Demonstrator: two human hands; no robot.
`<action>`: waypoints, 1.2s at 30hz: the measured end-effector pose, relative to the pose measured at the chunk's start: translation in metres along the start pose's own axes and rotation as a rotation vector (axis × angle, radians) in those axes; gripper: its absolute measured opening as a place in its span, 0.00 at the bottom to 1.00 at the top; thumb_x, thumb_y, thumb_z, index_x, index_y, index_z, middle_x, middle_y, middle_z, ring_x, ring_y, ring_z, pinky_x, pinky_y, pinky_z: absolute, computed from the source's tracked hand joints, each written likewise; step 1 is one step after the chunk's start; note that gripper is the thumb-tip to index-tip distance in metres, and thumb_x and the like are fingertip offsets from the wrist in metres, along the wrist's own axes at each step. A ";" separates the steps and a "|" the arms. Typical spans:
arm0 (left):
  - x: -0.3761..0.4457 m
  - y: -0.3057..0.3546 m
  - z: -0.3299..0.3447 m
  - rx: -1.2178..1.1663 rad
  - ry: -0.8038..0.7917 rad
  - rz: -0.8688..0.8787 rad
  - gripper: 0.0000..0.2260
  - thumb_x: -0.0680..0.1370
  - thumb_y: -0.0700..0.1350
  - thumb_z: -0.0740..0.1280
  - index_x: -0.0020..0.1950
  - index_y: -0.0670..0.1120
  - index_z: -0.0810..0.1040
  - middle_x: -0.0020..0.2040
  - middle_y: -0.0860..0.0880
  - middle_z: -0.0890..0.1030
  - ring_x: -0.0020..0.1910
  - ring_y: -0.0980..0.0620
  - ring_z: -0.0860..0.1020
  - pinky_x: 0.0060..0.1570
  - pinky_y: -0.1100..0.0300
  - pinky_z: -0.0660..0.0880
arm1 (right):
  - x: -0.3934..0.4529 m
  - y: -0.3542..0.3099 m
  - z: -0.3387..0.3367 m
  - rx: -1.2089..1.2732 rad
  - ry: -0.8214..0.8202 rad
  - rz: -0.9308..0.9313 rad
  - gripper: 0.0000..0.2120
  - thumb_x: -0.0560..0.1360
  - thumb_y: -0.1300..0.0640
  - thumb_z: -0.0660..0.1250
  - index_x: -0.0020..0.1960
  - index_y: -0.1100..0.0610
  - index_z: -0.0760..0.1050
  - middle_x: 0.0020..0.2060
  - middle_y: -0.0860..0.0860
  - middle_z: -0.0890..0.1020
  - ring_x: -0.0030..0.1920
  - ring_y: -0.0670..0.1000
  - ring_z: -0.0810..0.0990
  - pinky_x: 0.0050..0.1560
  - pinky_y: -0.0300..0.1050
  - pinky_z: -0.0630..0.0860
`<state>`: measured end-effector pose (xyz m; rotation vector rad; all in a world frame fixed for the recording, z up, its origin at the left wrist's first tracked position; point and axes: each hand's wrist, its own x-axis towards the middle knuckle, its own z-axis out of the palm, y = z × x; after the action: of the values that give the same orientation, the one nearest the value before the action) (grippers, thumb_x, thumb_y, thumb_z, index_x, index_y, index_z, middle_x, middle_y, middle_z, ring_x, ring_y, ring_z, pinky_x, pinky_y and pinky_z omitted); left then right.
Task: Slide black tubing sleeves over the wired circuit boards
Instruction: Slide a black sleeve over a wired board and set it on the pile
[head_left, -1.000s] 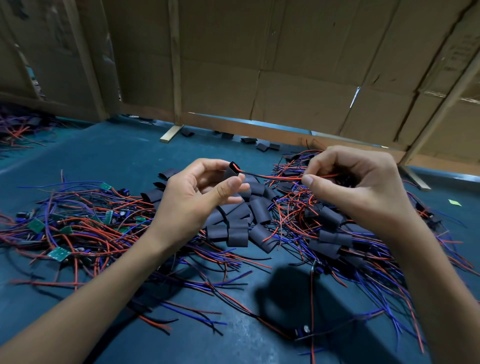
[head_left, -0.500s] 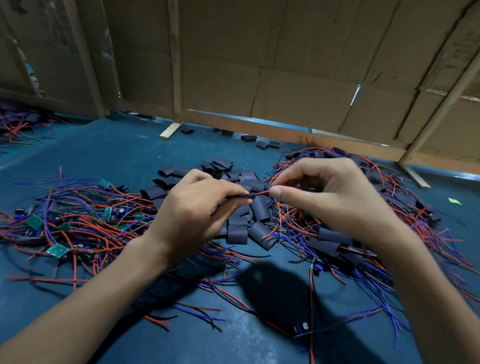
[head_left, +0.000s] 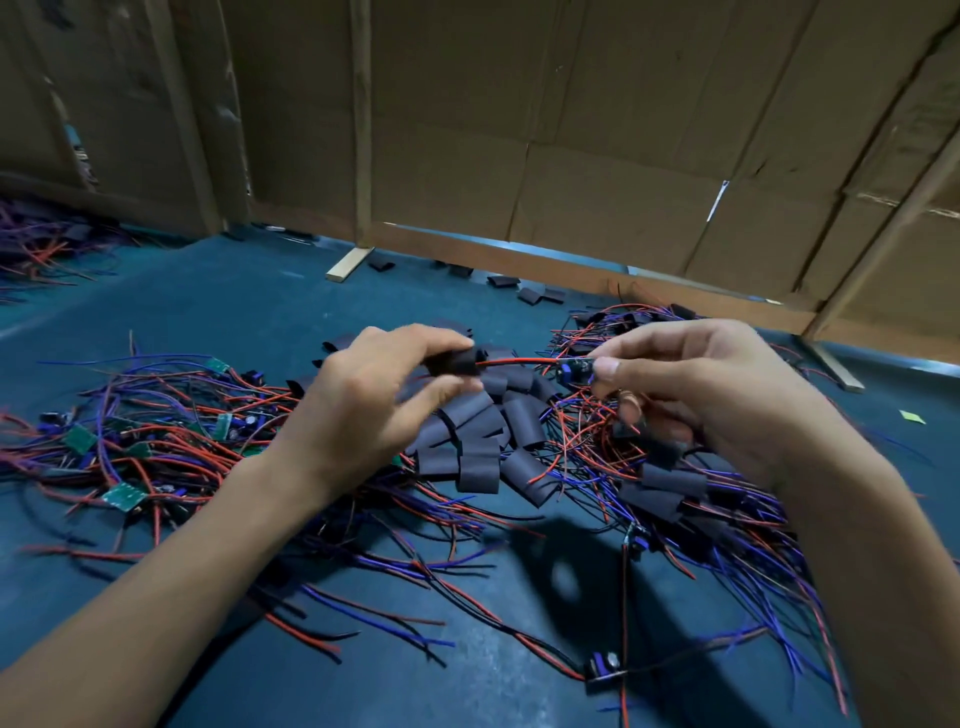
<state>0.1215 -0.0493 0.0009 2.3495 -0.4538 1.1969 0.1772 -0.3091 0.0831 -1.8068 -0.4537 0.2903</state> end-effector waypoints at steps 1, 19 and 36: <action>0.000 0.002 0.000 0.019 -0.041 0.042 0.15 0.78 0.50 0.72 0.60 0.42 0.82 0.54 0.49 0.84 0.46 0.45 0.81 0.51 0.57 0.76 | 0.001 0.001 0.002 0.002 0.001 -0.018 0.02 0.74 0.64 0.73 0.46 0.63 0.83 0.29 0.53 0.82 0.22 0.44 0.73 0.19 0.33 0.61; -0.006 0.019 0.010 -0.008 -0.246 0.136 0.16 0.83 0.44 0.65 0.68 0.38 0.75 0.61 0.43 0.80 0.59 0.46 0.80 0.55 0.49 0.78 | 0.003 0.015 0.026 -0.234 -0.106 -0.348 0.05 0.72 0.63 0.77 0.44 0.55 0.85 0.35 0.47 0.85 0.34 0.42 0.79 0.39 0.33 0.74; -0.002 0.017 0.013 0.110 -0.292 0.073 0.29 0.83 0.51 0.65 0.79 0.38 0.62 0.73 0.42 0.72 0.71 0.45 0.72 0.70 0.52 0.69 | 0.011 0.018 0.031 0.014 0.158 -0.172 0.02 0.72 0.65 0.76 0.45 0.60 0.86 0.28 0.48 0.83 0.25 0.41 0.74 0.25 0.29 0.66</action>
<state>0.1206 -0.0701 -0.0029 2.6373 -0.5885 0.9322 0.1766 -0.2812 0.0575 -1.7486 -0.4902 0.0312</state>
